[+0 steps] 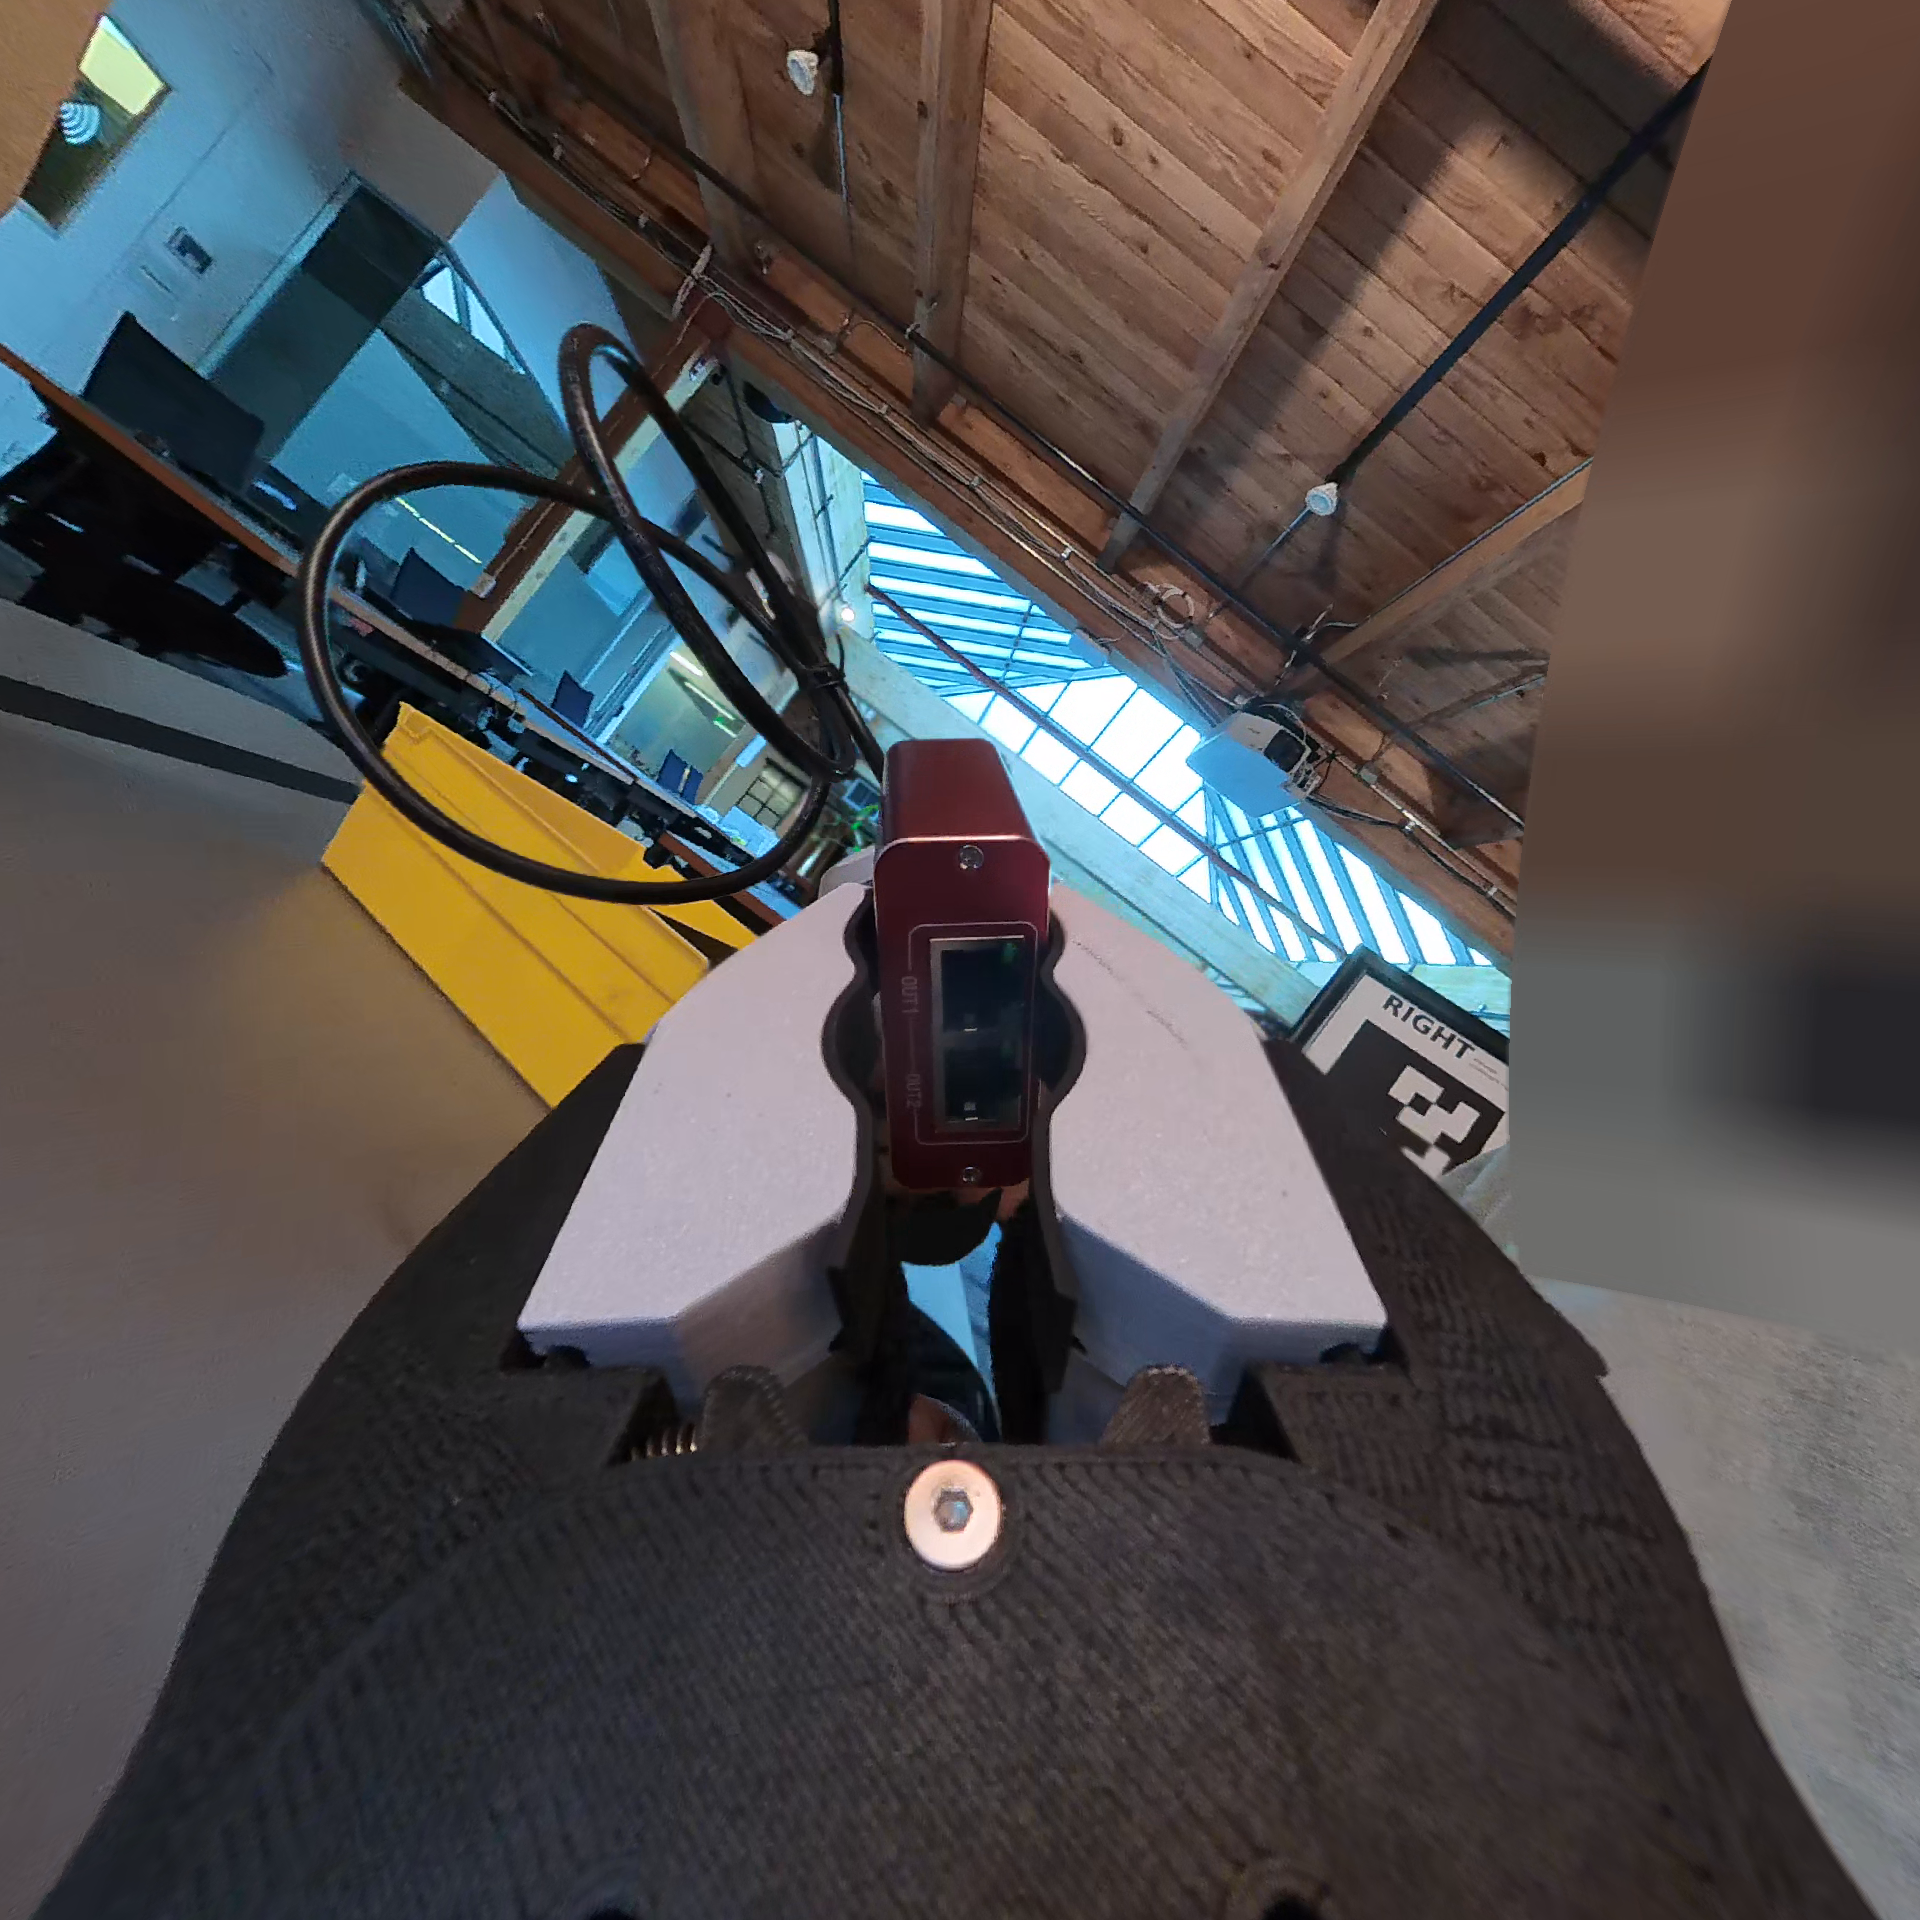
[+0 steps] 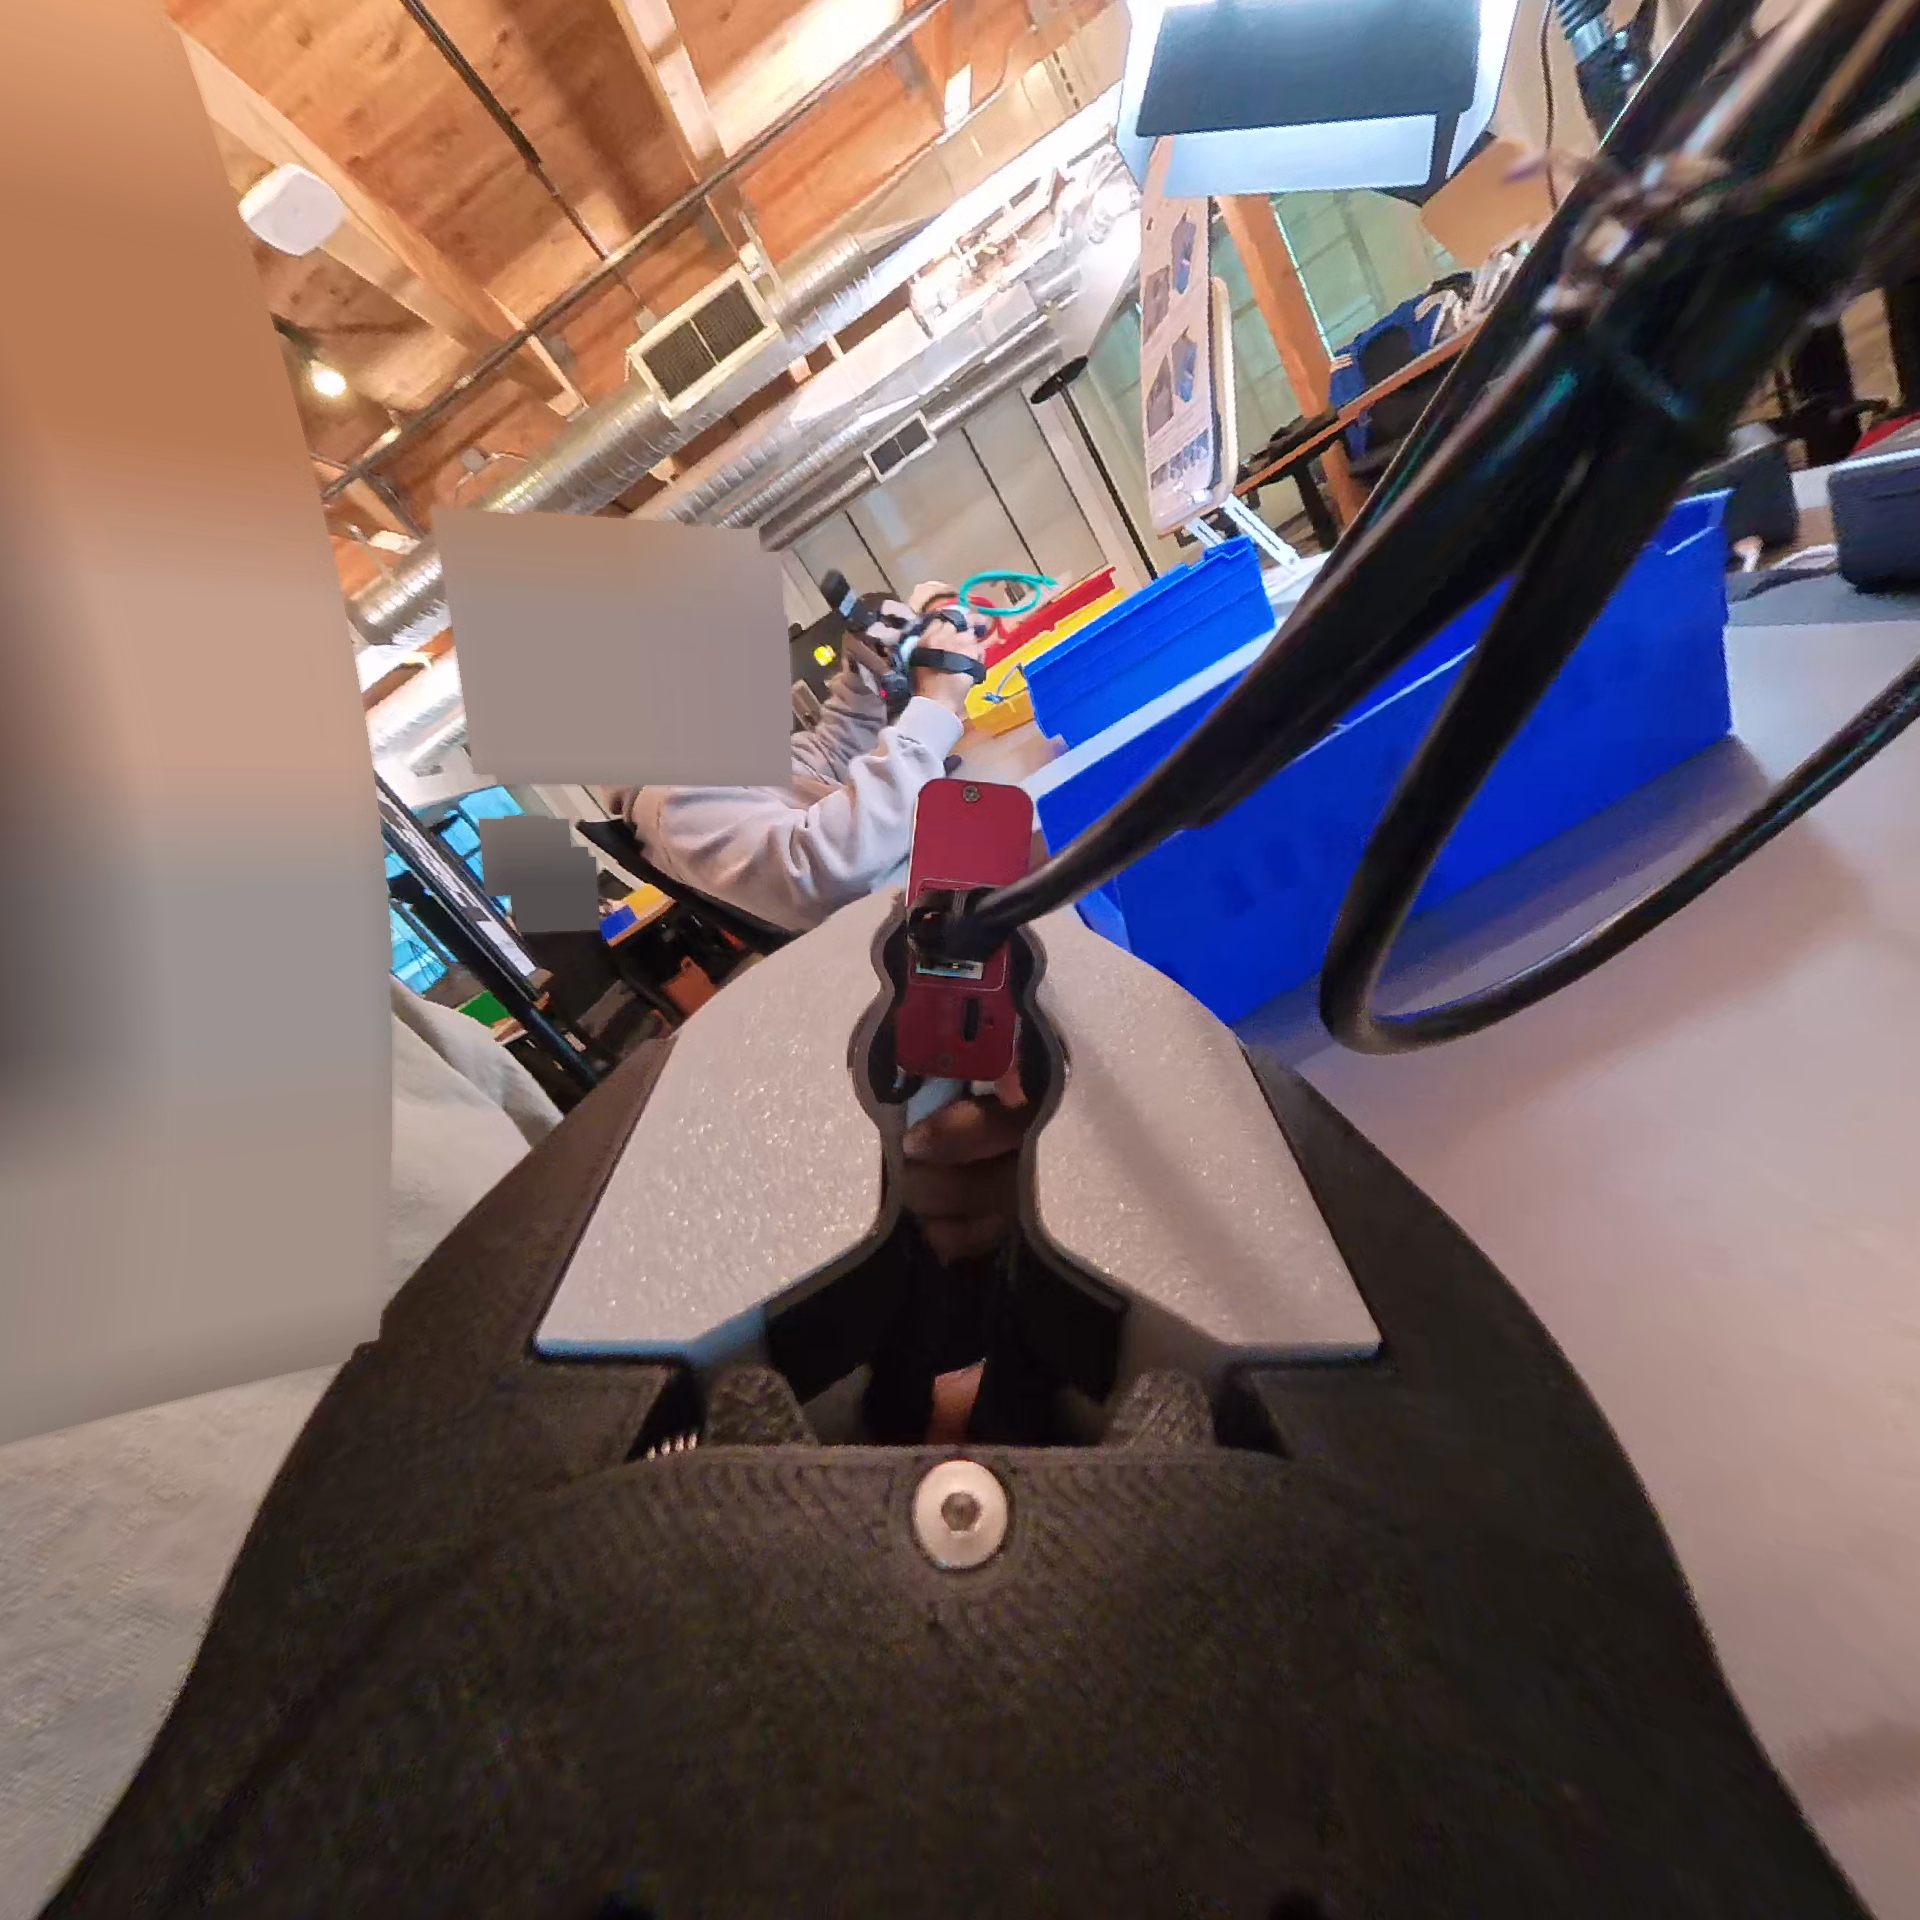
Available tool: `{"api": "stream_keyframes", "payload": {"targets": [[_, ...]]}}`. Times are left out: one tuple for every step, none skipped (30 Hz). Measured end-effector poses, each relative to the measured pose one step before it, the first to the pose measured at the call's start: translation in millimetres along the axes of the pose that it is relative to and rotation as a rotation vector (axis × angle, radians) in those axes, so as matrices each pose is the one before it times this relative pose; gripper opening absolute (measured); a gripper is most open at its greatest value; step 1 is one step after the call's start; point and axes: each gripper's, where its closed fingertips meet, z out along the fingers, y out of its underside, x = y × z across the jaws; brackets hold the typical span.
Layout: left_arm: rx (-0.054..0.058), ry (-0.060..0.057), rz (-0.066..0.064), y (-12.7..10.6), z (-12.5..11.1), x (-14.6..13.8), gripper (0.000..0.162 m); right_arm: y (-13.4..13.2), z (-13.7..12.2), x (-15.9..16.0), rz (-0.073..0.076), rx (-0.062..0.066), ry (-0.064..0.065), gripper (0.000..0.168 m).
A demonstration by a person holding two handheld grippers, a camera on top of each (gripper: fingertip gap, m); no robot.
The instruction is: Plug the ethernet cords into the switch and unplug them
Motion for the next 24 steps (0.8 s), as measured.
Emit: {"api": "stream_keyframes", "payload": {"targets": [[-0.0020,-0.0058,0.0057,0.22,-0.21,-0.64,0.026,1.18,-0.29,1.31,-0.0096,-0.0128,0.0119,0.023],[-0.0024,0.0005,0.0003,0.33,-0.02,0.12,0.026,0.89,-0.27,0.30,-0.0103,-0.0133,0.0054,0.023],[-0.0010,0.0003,0.0017,0.40,0.22,0.15,0.026,0.23,-0.39,-0.19,-0.0074,-0.0094,0.0009,0.023],[-0.0010,-0.0005,0.0026,0.18,0.21,0.08,0.027,-0.06,-0.22,-0.08,-0.0002,-0.0058,-0.0009,0.023],[-0.0016,-0.0001,0.0010,0.02,0.05,-0.08,0.027,0.05,-0.17,-0.07,0.0059,-0.0050,-0.0037,0.021],[-0.0014,-0.0013,0.0018,0.17,0.25,-0.08,0.027,-0.06,-0.15,0.10,0.0047,-0.0032,-0.0042,0.023],[0.0001,-0.0015,0.0032,0.03,-0.02,-0.01,0.027,-0.18,-0.08,0.08,0.0052,-0.0014,-0.0026,0.021],[0.0013,0.0009,0.0002,-0.23,-0.23,0.11,0.027,-0.05,0.13,-0.13,0.0087,-0.0007,-0.0042,0.023],[0.0010,0.0018,-0.0012,-0.11,-0.21,0.23,0.027,0.06,0.33,-0.47,0.0117,0.0000,-0.0072,0.022],[0.0018,0.0019,-0.0028,-0.11,-0.03,0.21,0.027,-0.03,0.25,-0.72,0.0139,0.0015,-0.0117,0.021],[-0.0008,0.0024,-0.0031,0.24,0.18,0.16,0.027,-0.09,0.29,-0.96,0.0199,0.0030,-0.0166,0.021],[-0.0045,-0.0007,0.0013,0.93,0.38,-0.01,0.027,0.29,0.33,-0.72,0.0230,0.0025,-0.0160,0.020],[-0.0079,-0.0027,0.0054,1.43,0.57,-0.16,0.027,1.35,0.73,-0.13,0.0201,-0.0039,-0.0122,0.019],[-0.0013,-0.0037,0.0066,0.37,0.05,-0.16,0.027,2.13,0.83,0.42,0.0102,-0.0093,-0.0044,0.018],[-0.0023,0.0026,0.0022,0.15,-0.03,0.60,0.026,0.24,-0.02,-0.22,-0.0097,0.0010,-0.0006,0.018],[0.0024,0.0050,0.0018,-0.42,0.17,0.93,0.027,-0.02,0.10,-1.19,-0.0181,0.0005,-0.0018,0.017],[0.0033,0.0063,0.0011,-0.62,0.06,0.99,0.027,-0.53,0.44,-1.45,-0.0095,0.0004,-0.0024,0.017],[0.0022,0.0090,-0.0052,-0.70,0.05,0.96,0.027,-0.46,0.38,-1.74,-0.0074,-0.0040,-0.0053,0.015],[0.0017,0.0060,-0.0086,-0.40,-0.02,0.42,0.027,-0.21,0.35,-1.05,-0.0051,-0.0075,-0.0030,0.015],[0.0033,0.0039,-0.0075,-0.38,-0.14,0.19,0.027,-0.05,0.13,-0.56,-0.0048,-0.0086,-0.0011,0.015],[0.0007,0.0022,-0.0049,0.06,-0.08,0.05,0.027,0.40,-0.03,-0.36,-0.0014,-0.0109,-0.0014,0.015],[-0.0013,-0.0014,0.0003,0.22,-0.16,-0.10,0.027,0.69,-0.18,0.00,-0.0075,-0.0126,0.0017,0.015],[-0.0032,-0.0073,0.0067,0.65,0.08,-0.56,0.027,0.79,-0.46,0.55,-0.0171,-0.0134,0.0097,0.015],[-0.0030,-0.0097,0.0121,0.45,0.14,-0.80,0.027,0.61,-0.35,1.29,-0.0287,-0.0134,0.0205,0.016]]}}
